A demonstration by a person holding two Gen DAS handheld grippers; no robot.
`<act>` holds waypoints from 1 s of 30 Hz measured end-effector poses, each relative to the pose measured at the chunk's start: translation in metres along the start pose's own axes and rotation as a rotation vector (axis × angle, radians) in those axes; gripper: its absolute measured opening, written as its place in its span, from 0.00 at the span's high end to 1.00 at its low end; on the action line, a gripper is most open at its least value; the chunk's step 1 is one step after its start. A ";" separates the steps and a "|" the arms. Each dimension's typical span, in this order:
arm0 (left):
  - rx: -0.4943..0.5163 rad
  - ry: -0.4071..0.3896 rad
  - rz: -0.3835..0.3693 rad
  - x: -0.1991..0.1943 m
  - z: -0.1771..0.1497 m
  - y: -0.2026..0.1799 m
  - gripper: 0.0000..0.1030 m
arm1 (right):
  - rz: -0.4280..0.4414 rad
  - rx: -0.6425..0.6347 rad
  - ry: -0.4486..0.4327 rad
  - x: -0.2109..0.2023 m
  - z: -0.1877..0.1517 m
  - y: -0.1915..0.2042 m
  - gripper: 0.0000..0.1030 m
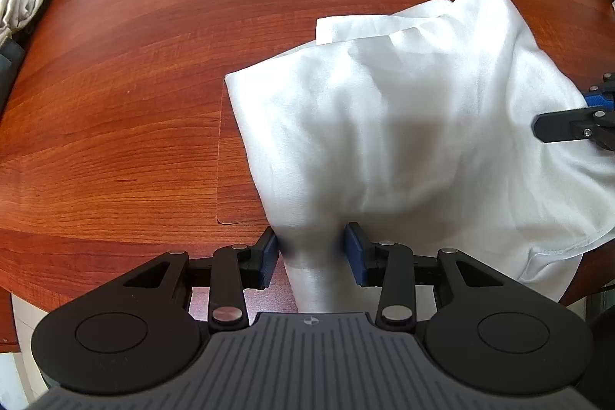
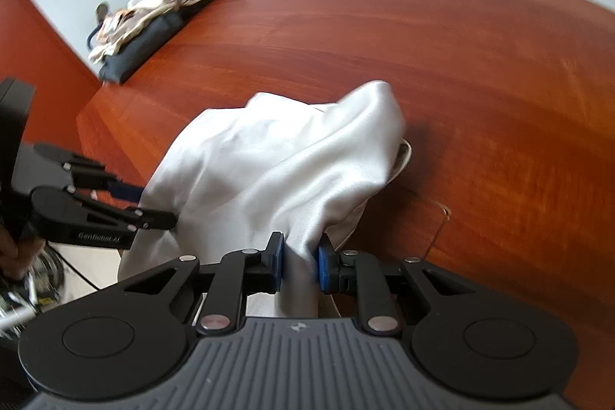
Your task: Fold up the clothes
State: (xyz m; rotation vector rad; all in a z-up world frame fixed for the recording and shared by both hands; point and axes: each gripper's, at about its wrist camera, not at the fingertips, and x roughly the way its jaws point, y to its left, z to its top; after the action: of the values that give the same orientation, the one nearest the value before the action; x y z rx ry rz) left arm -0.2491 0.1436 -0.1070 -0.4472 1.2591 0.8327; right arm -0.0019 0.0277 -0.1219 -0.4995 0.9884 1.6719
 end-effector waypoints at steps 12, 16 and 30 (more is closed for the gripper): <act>0.034 0.002 0.015 -0.001 0.001 -0.004 0.60 | -0.050 -0.211 0.014 0.007 0.004 0.036 0.77; 0.036 0.002 0.014 -0.001 0.000 -0.004 0.60 | -0.075 -0.177 0.021 0.008 0.003 0.029 0.71; -0.015 -0.016 -0.015 0.000 -0.002 0.002 0.57 | -0.103 0.059 0.027 0.013 -0.007 -0.019 0.35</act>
State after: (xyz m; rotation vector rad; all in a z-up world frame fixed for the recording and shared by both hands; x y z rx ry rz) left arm -0.2519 0.1441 -0.1075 -0.4605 1.2344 0.8320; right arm 0.0107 0.0310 -0.1419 -0.5264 1.0120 1.5432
